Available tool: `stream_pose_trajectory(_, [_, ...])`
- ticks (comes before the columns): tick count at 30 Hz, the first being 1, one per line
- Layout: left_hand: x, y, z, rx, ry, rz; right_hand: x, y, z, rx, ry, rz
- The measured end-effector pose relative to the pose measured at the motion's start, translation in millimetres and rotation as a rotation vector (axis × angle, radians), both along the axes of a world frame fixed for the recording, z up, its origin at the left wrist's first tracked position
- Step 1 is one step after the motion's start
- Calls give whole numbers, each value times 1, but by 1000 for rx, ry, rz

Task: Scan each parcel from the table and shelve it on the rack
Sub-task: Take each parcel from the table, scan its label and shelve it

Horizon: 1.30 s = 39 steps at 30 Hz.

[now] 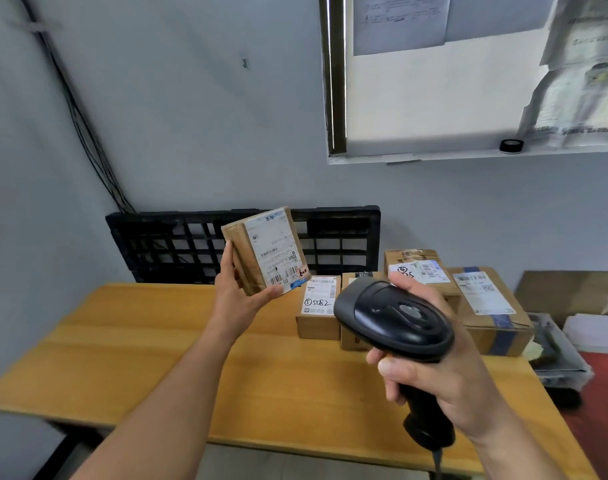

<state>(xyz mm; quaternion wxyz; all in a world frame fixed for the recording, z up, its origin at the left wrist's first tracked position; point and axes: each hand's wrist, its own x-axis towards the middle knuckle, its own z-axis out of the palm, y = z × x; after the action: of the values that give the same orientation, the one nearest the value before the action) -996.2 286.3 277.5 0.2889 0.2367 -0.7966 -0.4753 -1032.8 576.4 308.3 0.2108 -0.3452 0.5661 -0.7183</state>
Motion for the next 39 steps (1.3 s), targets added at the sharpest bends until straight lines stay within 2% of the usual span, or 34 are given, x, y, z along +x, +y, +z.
stream_pose_trajectory(8, [45,-21,-4,274,83,109,32,-25,5,12,48,19])
stream_pose_trajectory(20, [182,-71,1,234,20,219,123,-88,14,60,36,205])
stream_pose_trajectory(32, [323,-75,-9,403,175,227,216,-160,0,101,34,285])
stream_pose_trajectory(39, [379,-55,-18,354,214,225,259,-203,-8,116,32,374])
